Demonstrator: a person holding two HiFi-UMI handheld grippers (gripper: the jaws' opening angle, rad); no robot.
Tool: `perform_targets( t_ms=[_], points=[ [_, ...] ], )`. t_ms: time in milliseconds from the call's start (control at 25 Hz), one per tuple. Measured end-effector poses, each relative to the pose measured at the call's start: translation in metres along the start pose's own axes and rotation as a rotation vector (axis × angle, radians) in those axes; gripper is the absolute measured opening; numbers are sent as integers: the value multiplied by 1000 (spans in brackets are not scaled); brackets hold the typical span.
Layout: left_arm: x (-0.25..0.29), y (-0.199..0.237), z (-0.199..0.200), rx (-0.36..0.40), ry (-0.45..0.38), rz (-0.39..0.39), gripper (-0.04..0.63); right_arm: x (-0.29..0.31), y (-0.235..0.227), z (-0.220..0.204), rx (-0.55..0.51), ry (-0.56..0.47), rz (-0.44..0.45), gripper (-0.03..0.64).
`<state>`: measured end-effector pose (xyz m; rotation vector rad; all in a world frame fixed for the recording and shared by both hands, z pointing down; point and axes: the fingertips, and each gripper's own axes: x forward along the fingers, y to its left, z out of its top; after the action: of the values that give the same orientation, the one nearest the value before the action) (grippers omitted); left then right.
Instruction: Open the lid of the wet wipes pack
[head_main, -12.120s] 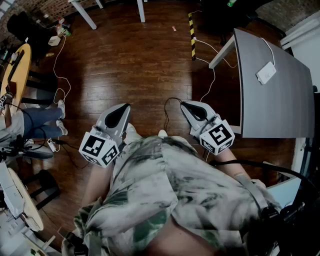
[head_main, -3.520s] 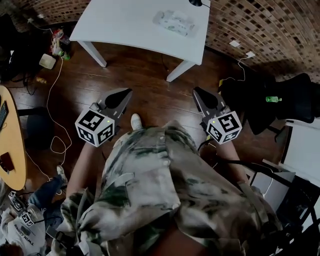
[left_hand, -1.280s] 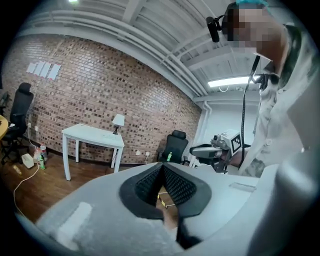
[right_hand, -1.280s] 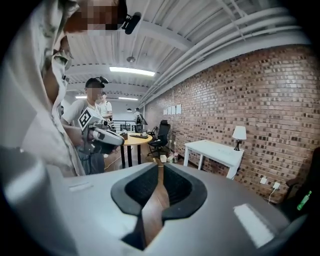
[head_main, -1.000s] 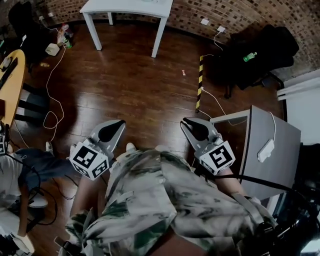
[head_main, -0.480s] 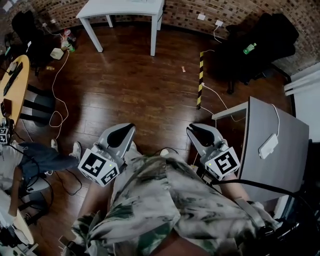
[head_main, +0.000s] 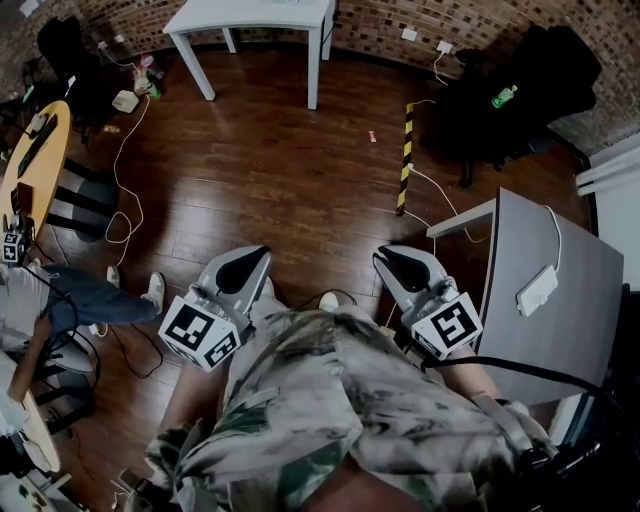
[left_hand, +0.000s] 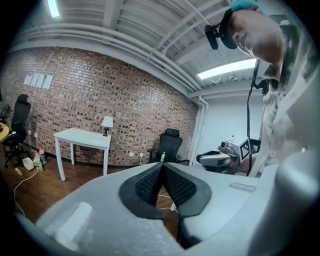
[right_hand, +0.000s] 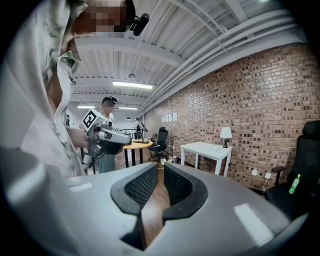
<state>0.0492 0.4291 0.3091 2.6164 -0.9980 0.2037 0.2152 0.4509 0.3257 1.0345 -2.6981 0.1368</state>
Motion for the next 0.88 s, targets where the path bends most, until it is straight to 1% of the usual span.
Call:
perform_targets(
  t_ms=[400,680,880],
  points=[
    [-10,-18,-2,13,-15,13,2,-13,10,5,-9,-9,25,43],
    [-11,-24,-6,11,-4,19,2,-20,13,6,-17,-15,35,36],
    [-8,-26,-6,17,4,26,2,-25,12,3,2,-15,34,33]
  ],
)
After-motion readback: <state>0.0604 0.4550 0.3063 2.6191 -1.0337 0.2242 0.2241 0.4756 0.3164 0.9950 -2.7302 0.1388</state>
